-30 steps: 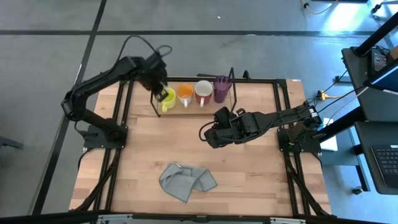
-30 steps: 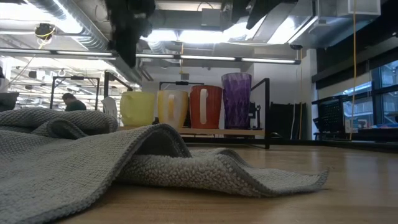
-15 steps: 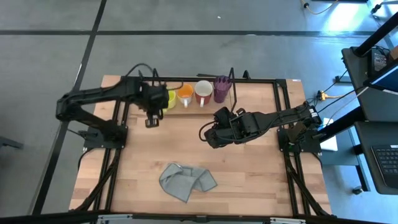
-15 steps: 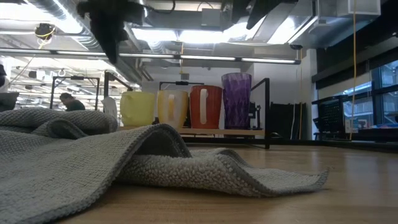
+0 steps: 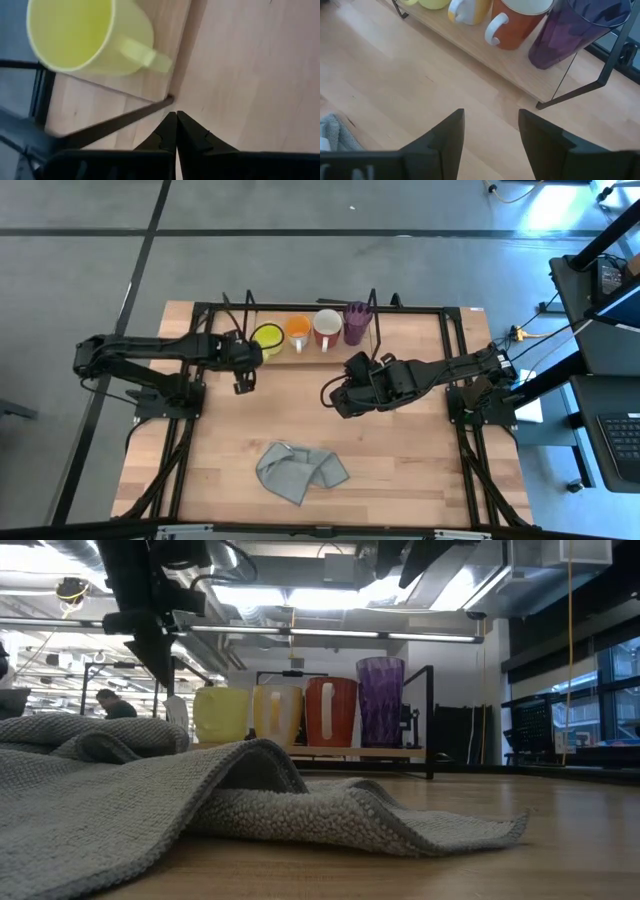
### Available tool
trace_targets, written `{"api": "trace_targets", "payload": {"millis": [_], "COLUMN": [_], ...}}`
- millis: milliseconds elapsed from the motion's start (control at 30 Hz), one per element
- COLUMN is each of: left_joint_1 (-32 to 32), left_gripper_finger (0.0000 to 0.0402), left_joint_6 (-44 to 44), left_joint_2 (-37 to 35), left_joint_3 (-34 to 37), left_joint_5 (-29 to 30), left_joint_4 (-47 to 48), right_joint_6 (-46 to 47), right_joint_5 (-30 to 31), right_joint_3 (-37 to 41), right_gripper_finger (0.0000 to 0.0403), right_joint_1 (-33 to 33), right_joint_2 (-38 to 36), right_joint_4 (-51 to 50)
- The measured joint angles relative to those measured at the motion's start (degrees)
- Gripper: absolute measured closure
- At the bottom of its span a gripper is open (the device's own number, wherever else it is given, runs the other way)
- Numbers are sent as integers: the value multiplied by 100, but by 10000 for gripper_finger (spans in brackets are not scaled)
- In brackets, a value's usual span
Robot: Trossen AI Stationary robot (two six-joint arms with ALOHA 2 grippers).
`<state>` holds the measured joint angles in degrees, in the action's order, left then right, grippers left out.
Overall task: Stack small to large cups/mugs on shelf
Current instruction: Put the yellow mug on the shelf
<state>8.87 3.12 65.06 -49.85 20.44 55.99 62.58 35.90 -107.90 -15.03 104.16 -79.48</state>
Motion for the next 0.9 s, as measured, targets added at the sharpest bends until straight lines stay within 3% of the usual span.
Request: {"api": "trace_targets", "payload": {"millis": [333,533,900], "left_joint_1": [-175,-4,408], "left_gripper_finger": [401,401,401], "left_joint_6": [126,126,126], "left_joint_2": [17,17,85], "left_joint_3": [175,175,175], "left_joint_5": [276,498,362], "left_joint_4": [-702,-721,-988], "right_joint_6": [11,3,-6], "right_joint_5": [-2,0,0], "right_joint_3": [0,0,0], "right_gripper_finger": [215,215,215], "right_joint_1": [57,105,105], "right_joint_2": [0,0,0], "right_joint_4": [-210,-210,-227]}}
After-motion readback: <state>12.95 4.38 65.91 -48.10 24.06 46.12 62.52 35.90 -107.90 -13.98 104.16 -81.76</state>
